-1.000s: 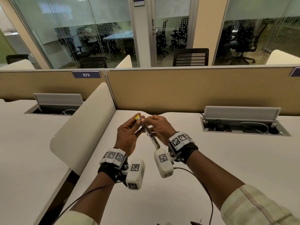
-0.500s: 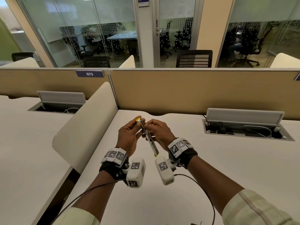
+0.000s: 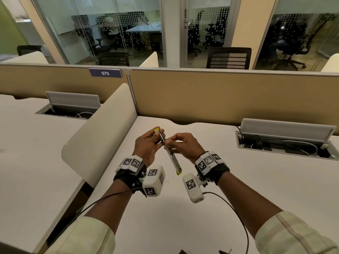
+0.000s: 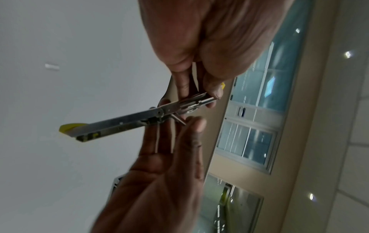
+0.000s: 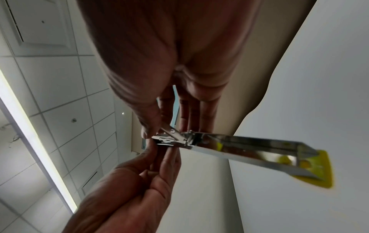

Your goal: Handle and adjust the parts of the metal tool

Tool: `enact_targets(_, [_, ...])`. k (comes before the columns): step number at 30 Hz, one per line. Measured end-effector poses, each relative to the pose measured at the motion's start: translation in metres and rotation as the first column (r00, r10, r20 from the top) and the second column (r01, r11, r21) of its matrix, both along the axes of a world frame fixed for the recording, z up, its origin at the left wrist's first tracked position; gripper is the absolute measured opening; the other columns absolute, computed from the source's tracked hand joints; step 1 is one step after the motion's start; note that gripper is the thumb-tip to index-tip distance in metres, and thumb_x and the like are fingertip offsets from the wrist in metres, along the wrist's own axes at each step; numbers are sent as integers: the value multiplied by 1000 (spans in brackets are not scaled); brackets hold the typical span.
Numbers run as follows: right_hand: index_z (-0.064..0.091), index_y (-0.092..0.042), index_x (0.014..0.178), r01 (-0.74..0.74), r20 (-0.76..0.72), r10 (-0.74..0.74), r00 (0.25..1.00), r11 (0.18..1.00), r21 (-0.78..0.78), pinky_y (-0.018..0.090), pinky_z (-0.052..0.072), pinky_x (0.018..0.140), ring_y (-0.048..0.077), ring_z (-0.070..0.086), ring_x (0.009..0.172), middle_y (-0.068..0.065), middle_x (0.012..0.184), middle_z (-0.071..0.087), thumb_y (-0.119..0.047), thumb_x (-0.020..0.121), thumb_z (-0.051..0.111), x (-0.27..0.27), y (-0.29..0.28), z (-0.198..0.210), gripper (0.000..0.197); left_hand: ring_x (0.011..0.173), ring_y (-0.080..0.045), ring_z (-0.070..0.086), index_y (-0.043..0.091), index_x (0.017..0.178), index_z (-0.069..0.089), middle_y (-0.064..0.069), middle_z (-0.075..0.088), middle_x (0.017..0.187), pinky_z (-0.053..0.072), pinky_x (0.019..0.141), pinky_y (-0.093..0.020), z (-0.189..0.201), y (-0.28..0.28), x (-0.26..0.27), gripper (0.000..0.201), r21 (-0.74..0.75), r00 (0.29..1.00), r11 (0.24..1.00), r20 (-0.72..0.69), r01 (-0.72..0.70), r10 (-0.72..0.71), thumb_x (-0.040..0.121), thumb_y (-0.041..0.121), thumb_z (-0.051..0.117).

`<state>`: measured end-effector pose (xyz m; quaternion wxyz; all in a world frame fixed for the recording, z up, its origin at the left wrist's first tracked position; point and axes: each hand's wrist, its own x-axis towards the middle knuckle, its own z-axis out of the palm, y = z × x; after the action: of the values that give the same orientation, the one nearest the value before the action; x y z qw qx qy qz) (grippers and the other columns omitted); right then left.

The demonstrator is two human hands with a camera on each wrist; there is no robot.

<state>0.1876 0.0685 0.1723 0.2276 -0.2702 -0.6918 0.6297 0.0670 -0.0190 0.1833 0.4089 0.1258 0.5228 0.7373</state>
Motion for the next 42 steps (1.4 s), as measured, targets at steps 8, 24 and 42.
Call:
enact_targets(8, [69,-16,80,55,-10,-54,999,972,228,39,59,75,25,67,76,13,85,70,-8,77,76,-7,6,-12,12,91,-27,62,-6,123,57,-12,67,97,61,71,-34,-4,10,-14,30,-49,998,999,62,-14,17,95,0,47])
enact_targets(24, [73,-8,78,88,-49,-73,996,855,511,24,57,69,2,64,68,0,73,71,1,75,73,-39,5,-39,10,83,-27,65,-9,103,58,-19,67,97,61,63,-35,-36,19,-66,17,-156,954,987,293,-23,69,94,-1,46])
enact_targets(42, [71,-5,100,0,323,-147,935,910,414,34,57,79,17,61,75,3,86,68,2,84,58,-79,23,-97,22,71,-19,64,-1,85,59,-11,57,81,61,64,-31,-112,0,-109,20,-201,932,967,356,155,-75,96,2,43])
